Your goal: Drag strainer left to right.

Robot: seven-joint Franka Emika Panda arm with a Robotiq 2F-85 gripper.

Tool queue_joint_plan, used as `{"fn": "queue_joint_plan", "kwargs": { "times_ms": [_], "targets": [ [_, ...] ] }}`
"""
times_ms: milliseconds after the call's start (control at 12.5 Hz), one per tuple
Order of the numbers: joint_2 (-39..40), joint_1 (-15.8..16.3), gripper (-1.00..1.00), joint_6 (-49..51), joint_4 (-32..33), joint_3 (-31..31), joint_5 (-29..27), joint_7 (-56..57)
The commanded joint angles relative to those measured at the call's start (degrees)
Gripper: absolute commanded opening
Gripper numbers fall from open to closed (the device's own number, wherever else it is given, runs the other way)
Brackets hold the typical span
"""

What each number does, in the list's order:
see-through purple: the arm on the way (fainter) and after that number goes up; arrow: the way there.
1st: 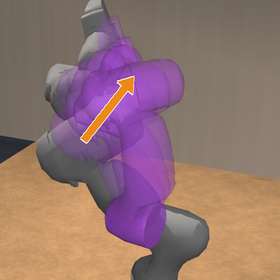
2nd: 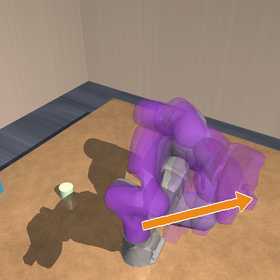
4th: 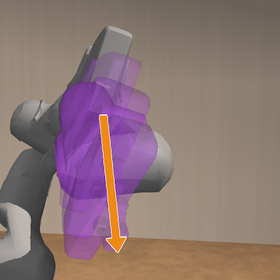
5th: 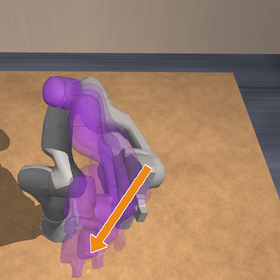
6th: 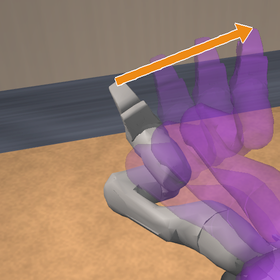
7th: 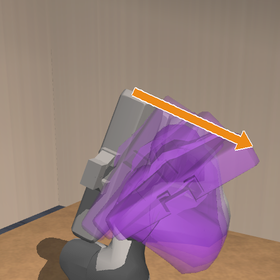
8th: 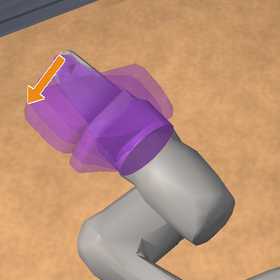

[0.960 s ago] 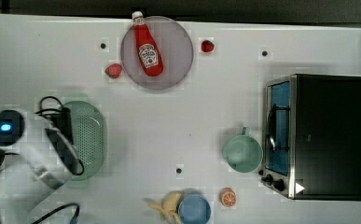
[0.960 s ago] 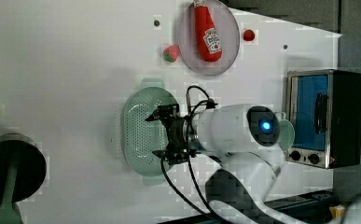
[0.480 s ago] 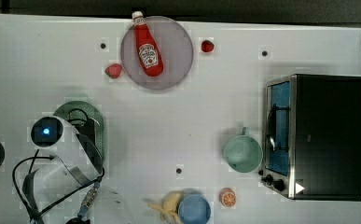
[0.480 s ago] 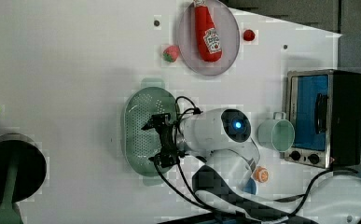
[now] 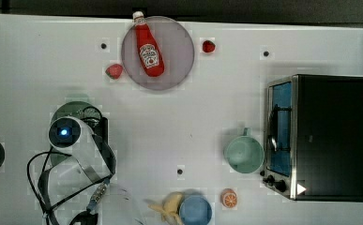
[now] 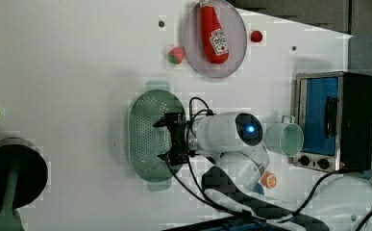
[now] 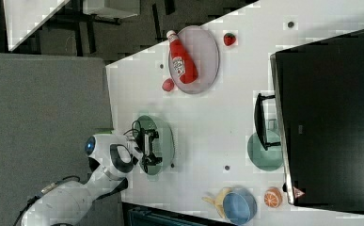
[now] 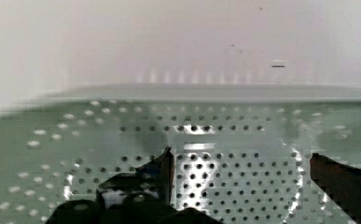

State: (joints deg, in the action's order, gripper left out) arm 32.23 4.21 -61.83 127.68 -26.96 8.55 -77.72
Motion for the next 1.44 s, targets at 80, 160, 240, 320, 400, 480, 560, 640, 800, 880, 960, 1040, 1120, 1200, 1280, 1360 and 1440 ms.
{"fn": "queue_joint_plan", "kwargs": {
  "times_ms": [80,160,240,320,400,480,560,640,800,880,960,1040,1120,1200,1280,1360,1440],
  "targets": [
    [-2.2,-0.1,1.00,-0.5,0.7,2.1,3.0,-2.3],
    [-2.7,-0.3,1.00,-0.5,1.3,2.9,3.0,-2.3],
    [-3.5,-0.6,1.00,-0.5,2.0,3.7,3.0,-2.3],
    [-4.3,-0.9,1.00,-0.5,2.6,4.5,3.0,-2.3],
    [-5.2,-1.2,1.00,-0.5,3.4,5.2,3.0,-2.0],
    [-6.0,-1.5,1.00,-0.4,3.9,6.0,3.0,-1.2],
    [-6.7,-1.9,1.00,-0.4,4.6,6.7,3.0,-0.1],
    [-7.3,-2.2,1.00,-0.5,5.0,7.4,3.0,1.3],
    [-7.9,-3.1,1.00,-0.4,6.0,8.7,3.0,3.7],
    [-8.0,-3.5,1.00,-0.5,6.2,9.3,3.0,5.5],
    [-8.2,-4.0,1.00,-0.5,6.5,10.1,3.0,6.8],
    [-9.2,-5.8,1.00,-0.5,7.2,12.1,3.0,10.3],
    [-9.5,-6.4,1.00,-0.4,7.4,12.8,3.0,11.4],
    [-9.7,-7.0,1.00,-0.5,7.8,13.5,3.0,12.9],
    [-10.0,-7.5,1.00,-0.5,7.9,14.1,3.0,14.8],
    [-10.1,-8.0,1.00,-0.4,8.1,14.9,3.0,16.1],
    [-10.2,-8.5,1.00,-0.6,8.3,15.6,3.0,17.9]
  ]
}}
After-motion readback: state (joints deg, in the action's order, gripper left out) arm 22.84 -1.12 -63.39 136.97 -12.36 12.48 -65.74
